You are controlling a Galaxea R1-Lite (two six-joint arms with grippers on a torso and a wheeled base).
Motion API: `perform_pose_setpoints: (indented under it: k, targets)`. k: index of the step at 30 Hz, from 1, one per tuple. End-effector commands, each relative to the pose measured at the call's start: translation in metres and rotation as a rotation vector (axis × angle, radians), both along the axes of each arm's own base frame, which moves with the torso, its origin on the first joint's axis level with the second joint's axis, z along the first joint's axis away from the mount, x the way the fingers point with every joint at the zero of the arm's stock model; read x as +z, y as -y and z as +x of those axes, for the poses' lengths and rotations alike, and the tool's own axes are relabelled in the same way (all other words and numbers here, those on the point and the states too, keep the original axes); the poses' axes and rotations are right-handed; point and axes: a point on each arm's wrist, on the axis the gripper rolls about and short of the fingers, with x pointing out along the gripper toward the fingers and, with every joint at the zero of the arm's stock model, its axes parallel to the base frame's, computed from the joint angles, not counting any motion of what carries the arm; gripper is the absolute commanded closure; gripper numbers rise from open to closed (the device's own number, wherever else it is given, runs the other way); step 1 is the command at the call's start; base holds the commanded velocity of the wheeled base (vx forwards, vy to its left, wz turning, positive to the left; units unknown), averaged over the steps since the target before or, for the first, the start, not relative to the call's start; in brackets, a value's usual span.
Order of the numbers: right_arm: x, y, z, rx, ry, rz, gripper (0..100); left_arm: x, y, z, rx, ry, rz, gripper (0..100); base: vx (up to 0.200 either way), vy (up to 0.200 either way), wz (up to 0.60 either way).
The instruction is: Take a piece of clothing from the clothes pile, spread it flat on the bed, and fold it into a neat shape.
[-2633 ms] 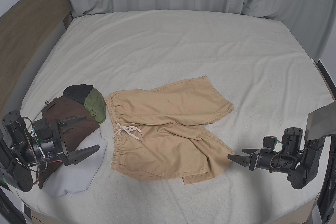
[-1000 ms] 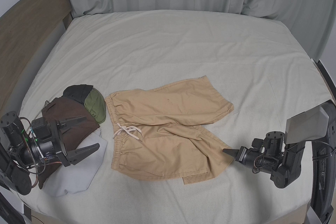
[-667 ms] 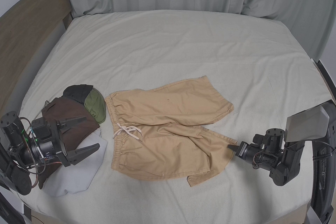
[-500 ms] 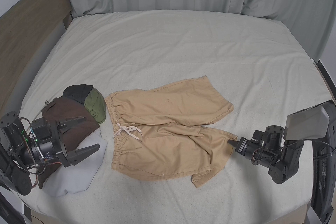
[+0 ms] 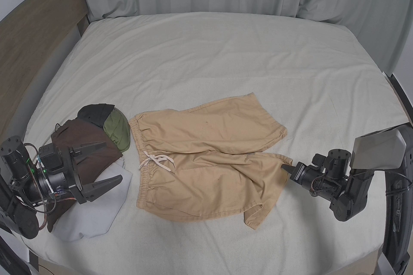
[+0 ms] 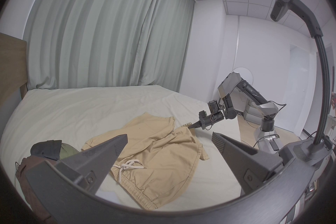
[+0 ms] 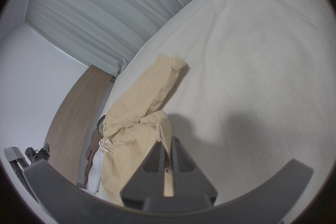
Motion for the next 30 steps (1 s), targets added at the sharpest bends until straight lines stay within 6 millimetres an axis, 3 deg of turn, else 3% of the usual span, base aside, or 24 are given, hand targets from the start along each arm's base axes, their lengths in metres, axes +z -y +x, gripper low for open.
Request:
perform_pose_setpoints:
  k: [1, 16, 30]
  targets:
    - [0.004, 0.003, 0.006, -0.014, 0.027, 0.005, 100, 0.0, 0.0, 0.0, -0.002, 0.002, 0.0, 0, 0.0, 0.0, 0.0]
    - [0.021, 0.008, 0.037, -0.091, 0.161, 0.02, 100, 0.012, 0.003, 0.006, -0.017, 0.074, 0.008, 0, 0.0, 0.0, 0.0]
    - [0.021, 0.009, 0.038, -0.094, 0.167, 0.016, 100, 0.005, 0.006, 0.001, -0.031, 0.03, 0.002, 0, 0.0, 0.0, 0.0]
